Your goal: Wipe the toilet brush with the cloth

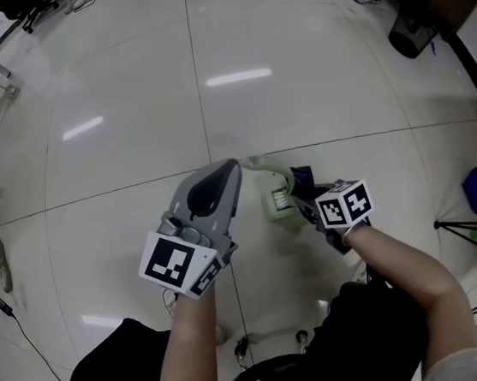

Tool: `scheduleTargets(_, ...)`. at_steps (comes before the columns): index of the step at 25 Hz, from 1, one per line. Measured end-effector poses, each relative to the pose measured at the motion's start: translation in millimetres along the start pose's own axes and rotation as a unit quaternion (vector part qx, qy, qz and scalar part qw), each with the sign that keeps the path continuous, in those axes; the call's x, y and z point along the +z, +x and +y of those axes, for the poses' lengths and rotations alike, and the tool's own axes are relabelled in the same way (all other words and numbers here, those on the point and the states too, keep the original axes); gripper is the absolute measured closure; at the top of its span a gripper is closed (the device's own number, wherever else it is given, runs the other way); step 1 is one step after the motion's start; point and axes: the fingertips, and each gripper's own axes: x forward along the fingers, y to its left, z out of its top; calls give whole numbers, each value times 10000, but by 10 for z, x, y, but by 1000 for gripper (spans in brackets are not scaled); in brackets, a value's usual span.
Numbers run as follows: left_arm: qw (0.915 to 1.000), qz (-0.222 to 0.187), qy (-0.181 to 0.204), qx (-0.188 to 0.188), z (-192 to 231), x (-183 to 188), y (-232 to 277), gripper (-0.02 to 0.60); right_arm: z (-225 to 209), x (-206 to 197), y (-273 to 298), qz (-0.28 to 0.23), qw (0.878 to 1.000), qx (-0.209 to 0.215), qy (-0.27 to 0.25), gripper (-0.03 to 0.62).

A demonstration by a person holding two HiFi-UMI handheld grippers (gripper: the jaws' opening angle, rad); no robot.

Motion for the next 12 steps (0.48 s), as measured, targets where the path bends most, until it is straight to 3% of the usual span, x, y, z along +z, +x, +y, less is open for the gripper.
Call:
scheduleTargets(4,10000,-49,-54,38,31,38,-24,575,5,-229,-52,688,9974,-25,-221,531)
scheduleTargets(6,9999,-88,-83,60,29,81,-40,575,-3,-171,-221,616,9973,-144,-363,531)
scheduleTargets(9,9998,-107,-114,79,19,139,-71,575,194,211,-615,-128,9983,-102,-561,531)
scheduleTargets(12,9997,-187,-135,110,42,244,-76,575,719,732,-1069,-1047,9877,256,-1137,533)
